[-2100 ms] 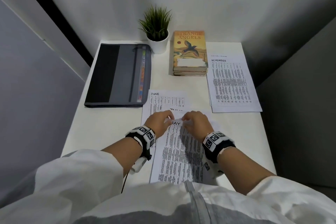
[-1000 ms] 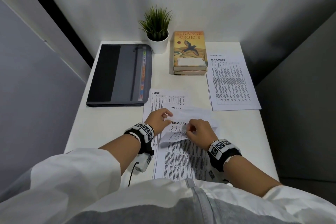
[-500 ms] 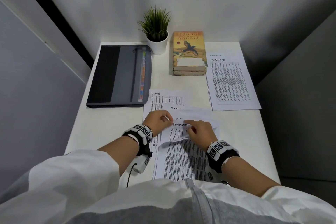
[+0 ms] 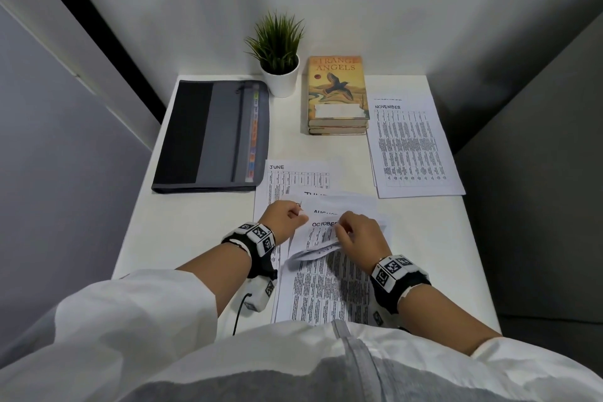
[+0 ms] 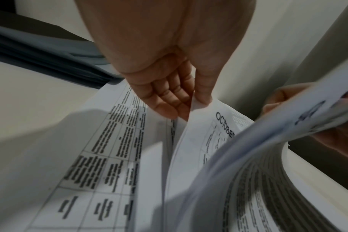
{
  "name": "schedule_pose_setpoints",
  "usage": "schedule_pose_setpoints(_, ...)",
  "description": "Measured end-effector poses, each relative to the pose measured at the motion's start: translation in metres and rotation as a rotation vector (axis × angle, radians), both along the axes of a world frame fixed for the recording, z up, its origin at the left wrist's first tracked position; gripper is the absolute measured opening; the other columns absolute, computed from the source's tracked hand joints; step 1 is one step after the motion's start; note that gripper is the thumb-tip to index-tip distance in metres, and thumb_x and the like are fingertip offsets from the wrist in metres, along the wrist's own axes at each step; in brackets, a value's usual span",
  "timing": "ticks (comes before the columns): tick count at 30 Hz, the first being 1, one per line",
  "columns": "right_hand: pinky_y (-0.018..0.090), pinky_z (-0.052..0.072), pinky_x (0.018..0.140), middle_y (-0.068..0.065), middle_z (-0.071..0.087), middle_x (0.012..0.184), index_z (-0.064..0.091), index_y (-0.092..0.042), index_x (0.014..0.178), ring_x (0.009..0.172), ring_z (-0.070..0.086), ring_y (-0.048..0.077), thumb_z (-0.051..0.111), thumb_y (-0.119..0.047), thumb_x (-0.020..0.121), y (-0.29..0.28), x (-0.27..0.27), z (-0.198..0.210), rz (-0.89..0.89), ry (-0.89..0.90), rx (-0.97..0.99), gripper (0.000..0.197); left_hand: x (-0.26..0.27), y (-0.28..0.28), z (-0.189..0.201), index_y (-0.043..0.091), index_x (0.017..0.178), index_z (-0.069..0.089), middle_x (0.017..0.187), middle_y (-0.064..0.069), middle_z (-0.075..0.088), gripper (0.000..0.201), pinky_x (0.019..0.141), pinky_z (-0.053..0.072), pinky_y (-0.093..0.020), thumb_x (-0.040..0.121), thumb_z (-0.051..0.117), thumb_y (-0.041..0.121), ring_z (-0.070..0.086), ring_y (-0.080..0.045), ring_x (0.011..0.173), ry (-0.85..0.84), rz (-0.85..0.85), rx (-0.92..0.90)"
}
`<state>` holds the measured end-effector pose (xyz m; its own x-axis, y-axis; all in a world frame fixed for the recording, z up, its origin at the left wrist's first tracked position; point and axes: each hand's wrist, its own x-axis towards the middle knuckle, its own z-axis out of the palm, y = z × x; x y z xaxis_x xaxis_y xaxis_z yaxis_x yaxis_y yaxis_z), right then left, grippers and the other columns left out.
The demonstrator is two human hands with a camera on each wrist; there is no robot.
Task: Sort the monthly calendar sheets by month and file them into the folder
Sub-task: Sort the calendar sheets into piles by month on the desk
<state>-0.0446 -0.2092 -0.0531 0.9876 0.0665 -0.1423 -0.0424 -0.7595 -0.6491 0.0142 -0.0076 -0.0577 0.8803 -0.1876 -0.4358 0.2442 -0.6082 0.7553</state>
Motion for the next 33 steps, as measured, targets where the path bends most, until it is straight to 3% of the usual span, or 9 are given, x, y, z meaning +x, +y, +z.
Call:
schedule_pose_setpoints(4,0.03,0.047,0.075,-0.008,0.059,0.077,0.066,-0.02,0.109,0.076,0.057,0.012,0.058,-0.023,0.089,0.0,-0.001,0.002,0.02,0.022,0.034,0.022,0.0,-0.002,0.0,0.023,0.067,0.053,0.059,0.009,0.044,0.026,0.057,0.038,-0.021,0.08,0.076,0.021,0.041,-0.006,0.054,-0.005,-0.013,0.008)
schedule_pose_setpoints(11,0.031,0.037,0.078,-0.002,0.048,0.097,0.063,-0.018,0.086,0.094,0.041,0.018,0.065,-0.029,0.078,-0.002,0.004,-0.002,0.145,0.003,-0.22,0.014,0.0,-0.002,-0.001,0.009,0.086,0.066,0.059,0.009,0.047,0.019,0.057,0.039,-0.022,0.089,0.067,0.028,0.044,-0.007,0.055,-0.029,-0.005,-0.037)
schedule_pose_setpoints(15,0.034,0.035,0.089,-0.009,0.055,0.088,0.064,-0.029,0.099,0.092,0.051,0.016,0.06,-0.04,0.085,0.002,0.009,0.002,0.27,0.07,-0.248,0.018,-0.001,-0.002,0.0,0.011,0.085,0.069,0.06,0.007,0.053,0.017,0.059,0.04,-0.021,0.09,0.066,0.026,0.048,-0.008,0.056,-0.023,-0.032,-0.014)
schedule_pose_setpoints(18,0.033,0.034,0.087,0.0,0.055,0.109,0.068,-0.022,0.107,0.104,0.048,0.023,0.059,-0.036,0.087,0.0,0.011,0.002,0.279,0.008,-0.338,0.025,-0.001,-0.006,-0.001,0.015,0.081,0.071,0.074,0.005,0.059,0.012,0.069,0.044,-0.023,0.086,0.07,0.026,0.054,-0.011,0.07,-0.039,-0.067,0.022)
schedule_pose_setpoints(21,0.033,0.041,0.089,0.004,0.053,0.129,0.07,-0.012,0.107,0.115,0.05,0.027,0.064,-0.025,0.085,-0.005,0.013,0.002,0.261,-0.016,-0.285,0.027,0.0,-0.007,0.0,0.02,0.076,0.071,0.109,0.004,0.053,0.008,0.092,0.04,-0.027,0.081,0.075,0.024,0.052,-0.01,0.103,-0.023,0.001,-0.036)
schedule_pose_setpoints(26,0.032,0.046,0.075,0.005,0.064,0.091,0.069,-0.01,0.088,0.088,0.06,0.026,0.062,-0.018,0.083,-0.002,0.011,0.004,0.275,0.021,-0.204,0.012,0.003,-0.013,0.004,0.016,0.095,0.058,0.095,-0.003,0.061,0.022,0.081,0.047,-0.034,0.089,0.066,0.036,0.058,-0.02,0.089,0.034,0.092,-0.112)
schedule_pose_setpoints(29,0.035,0.046,0.073,0.004,0.062,0.089,0.066,-0.009,0.088,0.085,0.058,0.025,0.06,-0.015,0.084,-0.001,0.007,0.004,0.253,0.017,-0.142,0.009,0.002,-0.015,0.006,0.017,0.118,0.048,0.1,0.001,0.059,0.038,0.083,0.047,-0.032,0.089,0.067,0.032,0.06,-0.018,0.095,0.095,0.095,-0.118)
schedule_pose_setpoints(31,0.036,0.047,0.071,0.004,0.059,0.092,0.065,-0.009,0.089,0.084,0.057,0.025,0.06,-0.013,0.085,0.001,0.004,0.004,0.254,0.014,-0.106,0.007,0.002,-0.018,0.006,0.016,0.097,0.056,0.085,0.003,0.054,0.016,0.075,0.044,-0.031,0.09,0.066,0.026,0.054,-0.014,0.08,0.072,0.001,-0.04)
schedule_pose_setpoints(33,0.034,0.047,0.069,0.005,0.057,0.097,0.065,-0.007,0.09,0.084,0.057,0.025,0.061,-0.01,0.085,0.001,0.003,0.003,0.246,-0.019,-0.077,0.007,0.005,-0.018,0.006,0.019,0.065,0.038,0.063,0.002,0.035,0.038,0.061,0.029,-0.029,0.091,0.065,0.025,0.034,-0.015,0.059,0.015,-0.038,0.049)
